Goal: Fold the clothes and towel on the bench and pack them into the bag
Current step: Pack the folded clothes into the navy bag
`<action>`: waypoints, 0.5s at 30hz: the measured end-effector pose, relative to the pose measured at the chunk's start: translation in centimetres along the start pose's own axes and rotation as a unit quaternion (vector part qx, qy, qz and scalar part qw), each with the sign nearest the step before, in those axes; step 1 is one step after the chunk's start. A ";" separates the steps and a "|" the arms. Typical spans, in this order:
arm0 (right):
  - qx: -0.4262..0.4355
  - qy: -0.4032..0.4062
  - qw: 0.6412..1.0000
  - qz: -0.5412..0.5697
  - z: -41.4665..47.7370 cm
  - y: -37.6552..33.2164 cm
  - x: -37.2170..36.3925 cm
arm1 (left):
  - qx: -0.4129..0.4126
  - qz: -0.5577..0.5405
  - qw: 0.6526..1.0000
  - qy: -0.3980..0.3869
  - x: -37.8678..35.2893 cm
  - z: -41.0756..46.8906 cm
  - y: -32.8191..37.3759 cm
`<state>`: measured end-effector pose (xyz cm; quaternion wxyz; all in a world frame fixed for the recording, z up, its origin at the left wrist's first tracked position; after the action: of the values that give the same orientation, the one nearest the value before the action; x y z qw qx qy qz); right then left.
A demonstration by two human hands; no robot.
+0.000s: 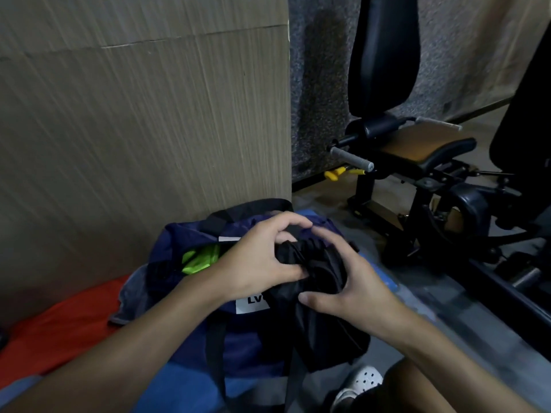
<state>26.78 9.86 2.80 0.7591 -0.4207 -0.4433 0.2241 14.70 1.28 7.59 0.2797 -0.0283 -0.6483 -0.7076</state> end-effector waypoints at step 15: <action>-0.173 0.150 0.973 -0.007 -3.0 7.2 3.5 | -0.032 0.457 0.883 -0.104 1.0 3.8 -7.6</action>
<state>31.35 15.03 -2.28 0.7344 -0.5711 -0.3593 0.0733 9.37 4.47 1.78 0.5015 -0.4037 -0.5661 -0.5148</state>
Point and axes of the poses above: each hand's wrist, its own z-axis towards the middle knuckle, its own x-axis out of the back of the hand, y = z × x, the point moved 6 cm from there along z, towards the middle knuckle, and after that the axes turned 10 degrees about -z, right-handed, at the moved point
